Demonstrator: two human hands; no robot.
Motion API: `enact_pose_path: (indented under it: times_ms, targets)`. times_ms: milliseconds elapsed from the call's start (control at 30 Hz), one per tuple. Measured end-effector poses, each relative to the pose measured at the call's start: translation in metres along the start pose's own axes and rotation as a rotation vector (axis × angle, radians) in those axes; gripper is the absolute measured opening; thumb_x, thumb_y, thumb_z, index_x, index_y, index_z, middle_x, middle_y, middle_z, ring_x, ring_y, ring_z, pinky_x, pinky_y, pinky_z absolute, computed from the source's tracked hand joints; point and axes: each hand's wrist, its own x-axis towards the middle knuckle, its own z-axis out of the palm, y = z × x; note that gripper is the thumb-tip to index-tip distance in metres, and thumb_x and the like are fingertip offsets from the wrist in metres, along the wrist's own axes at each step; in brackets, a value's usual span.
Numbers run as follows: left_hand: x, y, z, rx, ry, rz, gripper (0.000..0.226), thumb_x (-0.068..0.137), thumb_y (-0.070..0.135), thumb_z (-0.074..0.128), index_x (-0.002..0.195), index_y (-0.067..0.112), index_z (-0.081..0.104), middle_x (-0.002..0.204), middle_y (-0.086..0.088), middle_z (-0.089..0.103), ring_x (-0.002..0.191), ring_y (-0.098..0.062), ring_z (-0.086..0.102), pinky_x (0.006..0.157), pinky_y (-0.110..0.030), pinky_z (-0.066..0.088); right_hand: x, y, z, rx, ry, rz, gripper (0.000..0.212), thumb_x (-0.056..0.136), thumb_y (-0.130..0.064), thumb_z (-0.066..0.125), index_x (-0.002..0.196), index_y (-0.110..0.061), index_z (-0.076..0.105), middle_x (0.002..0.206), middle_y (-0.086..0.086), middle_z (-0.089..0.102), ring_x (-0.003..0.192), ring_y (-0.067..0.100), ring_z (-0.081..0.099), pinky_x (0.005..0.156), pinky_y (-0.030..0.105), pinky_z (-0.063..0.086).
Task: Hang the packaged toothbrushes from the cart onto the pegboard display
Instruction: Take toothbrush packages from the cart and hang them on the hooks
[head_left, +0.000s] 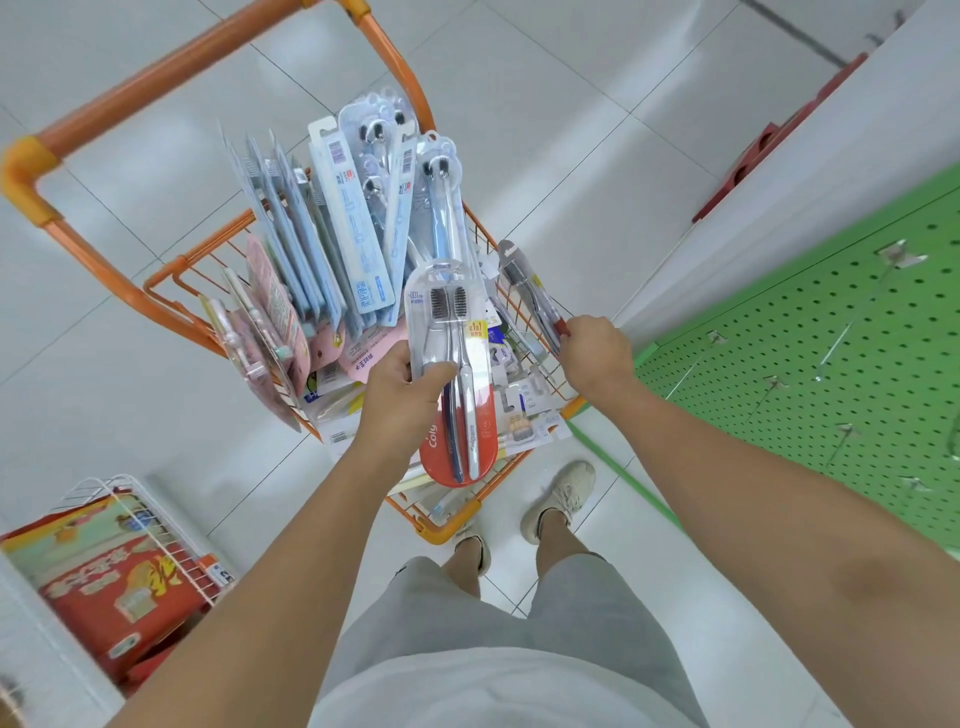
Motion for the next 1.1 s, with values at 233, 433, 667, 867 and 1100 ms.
enact_pose_path:
  times_ms: [233,433,667,867,1100]
  targets:
    - [0.001,0.018,0.013,-0.108,-0.069,0.003,0.025,0.094,0.016,0.064,0.115,0.029,0.066,0.099,0.008,0.076,0.09,-0.011,0.072,0.074,-0.029,0.057,-0.065,0.019,-0.074,1.019,0.008,0.133,0.017,0.097,-0.001,0.059,0.105,-0.012,0.069,0.089,0.005,0.077,0.079,0.022,0.075,0.068,0.038,0.062]
    - [-0.018,0.056,0.066,-0.132,-0.303,0.028,0.019,0.089,0.007,0.065,0.101,0.02,0.072,0.092,-0.003,0.078,0.084,-0.022,0.073,0.075,-0.033,0.055,-0.151,0.048,-0.131,1.351,-0.083,0.004,0.042,0.091,0.017,0.057,0.118,-0.014,0.057,0.112,0.021,0.069,0.09,0.032,0.068,0.078,0.057,0.059]
    - [-0.083,0.097,0.125,-0.059,-0.584,0.215,0.02,0.091,0.005,0.066,0.11,0.011,0.069,0.095,-0.008,0.077,0.082,-0.024,0.074,0.071,-0.033,0.059,-0.228,0.109,-0.179,1.368,-0.044,-0.015,0.053,0.089,0.019,0.058,0.13,-0.014,0.056,0.112,0.011,0.071,0.092,0.031,0.072,0.075,0.047,0.061]
    - [-0.167,0.091,0.207,0.018,-0.695,0.351,0.027,0.085,0.01,0.074,0.112,0.013,0.069,0.103,-0.011,0.077,0.092,-0.029,0.074,0.085,-0.043,0.058,-0.3,0.185,-0.199,1.329,0.085,-0.014,0.051,0.089,0.015,0.059,0.123,-0.022,0.06,0.109,0.006,0.074,0.095,0.024,0.072,0.078,0.042,0.06]
    - [-0.281,0.058,0.324,-0.031,-0.842,0.359,0.043,0.079,0.013,0.077,0.12,0.015,0.066,0.111,-0.01,0.075,0.098,-0.027,0.073,0.078,-0.033,0.058,-0.389,0.299,-0.222,1.437,0.455,-0.011,0.025,0.107,-0.023,0.044,0.119,-0.015,0.065,0.105,-0.004,0.077,0.091,0.009,0.073,0.075,0.02,0.053]
